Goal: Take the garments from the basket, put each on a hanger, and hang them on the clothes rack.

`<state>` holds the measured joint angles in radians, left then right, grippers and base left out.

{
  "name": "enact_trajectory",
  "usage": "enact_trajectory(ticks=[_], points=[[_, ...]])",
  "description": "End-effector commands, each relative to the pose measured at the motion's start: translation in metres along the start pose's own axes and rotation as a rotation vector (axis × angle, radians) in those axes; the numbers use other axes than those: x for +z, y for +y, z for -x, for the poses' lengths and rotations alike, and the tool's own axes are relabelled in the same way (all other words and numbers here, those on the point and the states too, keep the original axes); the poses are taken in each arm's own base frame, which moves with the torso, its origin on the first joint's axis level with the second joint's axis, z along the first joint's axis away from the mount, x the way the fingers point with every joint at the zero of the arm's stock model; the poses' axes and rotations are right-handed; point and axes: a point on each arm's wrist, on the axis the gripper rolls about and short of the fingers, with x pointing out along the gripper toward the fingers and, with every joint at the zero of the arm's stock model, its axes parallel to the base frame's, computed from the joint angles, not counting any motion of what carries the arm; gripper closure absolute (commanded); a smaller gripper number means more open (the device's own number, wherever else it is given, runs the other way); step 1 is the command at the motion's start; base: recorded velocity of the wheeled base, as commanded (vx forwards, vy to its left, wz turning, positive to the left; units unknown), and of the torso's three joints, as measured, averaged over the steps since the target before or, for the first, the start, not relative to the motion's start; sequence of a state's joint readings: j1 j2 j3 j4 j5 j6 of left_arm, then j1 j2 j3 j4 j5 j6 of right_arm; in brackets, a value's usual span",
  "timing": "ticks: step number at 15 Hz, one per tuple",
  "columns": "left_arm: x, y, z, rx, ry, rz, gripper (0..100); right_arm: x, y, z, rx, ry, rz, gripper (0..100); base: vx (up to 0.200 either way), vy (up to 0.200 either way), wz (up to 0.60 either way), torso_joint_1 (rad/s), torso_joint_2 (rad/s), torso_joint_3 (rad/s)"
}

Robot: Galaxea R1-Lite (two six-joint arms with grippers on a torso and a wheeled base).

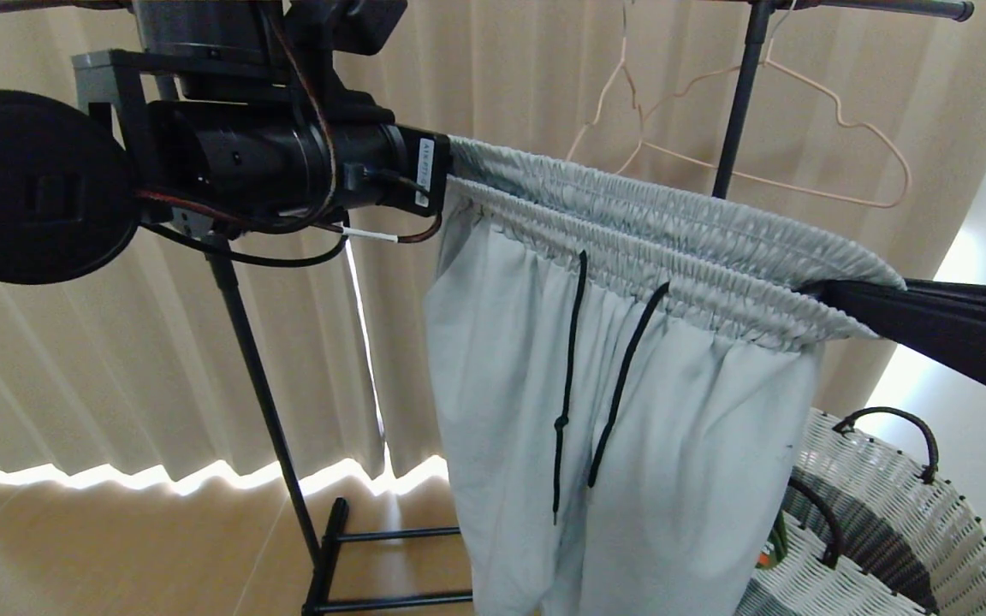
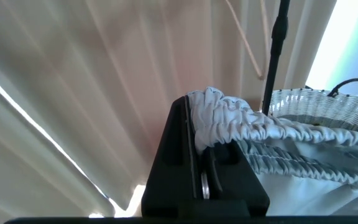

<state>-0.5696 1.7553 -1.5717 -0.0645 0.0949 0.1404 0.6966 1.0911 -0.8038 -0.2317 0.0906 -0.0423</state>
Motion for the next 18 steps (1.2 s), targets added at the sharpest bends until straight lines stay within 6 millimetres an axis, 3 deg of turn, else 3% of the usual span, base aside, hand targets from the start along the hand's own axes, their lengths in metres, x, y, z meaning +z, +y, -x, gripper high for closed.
enact_trajectory(ticks=[1,2,4,7,11,18], points=[[0.003,0.003,0.013,0.005,-0.007,0.002,100,0.001,-0.005,-0.005,-0.028,0.005,0.0,100,0.0,0.0,0.0,0.0,0.0,0.0],[0.003,0.003,0.013,0.004,-0.005,0.002,100,0.002,-0.005,-0.006,-0.031,0.005,0.0,100,0.0,0.0,0.0,0.0,0.0,0.0],[0.002,0.006,0.045,-0.008,0.029,-0.001,100,0.007,-0.03,-0.018,-0.156,0.015,-0.011,100,0.0,0.0,0.0,0.0,0.0,0.0],[0.0,0.008,0.073,-0.013,0.04,-0.005,100,0.012,-0.05,-0.039,-0.229,0.002,-0.015,100,0.0,0.0,0.0,0.0,0.0,0.0],[-0.005,0.009,0.105,-0.022,0.053,-0.01,100,0.01,-0.062,-0.064,-0.246,-0.05,-0.005,100,0.0,0.0,0.0,0.0,0.0,0.0],[-0.009,0.008,0.107,-0.024,0.06,-0.034,100,0.011,-0.062,-0.064,-0.25,-0.053,-0.003,100,0.0,0.0,0.0,0.0,0.0,0.0]])
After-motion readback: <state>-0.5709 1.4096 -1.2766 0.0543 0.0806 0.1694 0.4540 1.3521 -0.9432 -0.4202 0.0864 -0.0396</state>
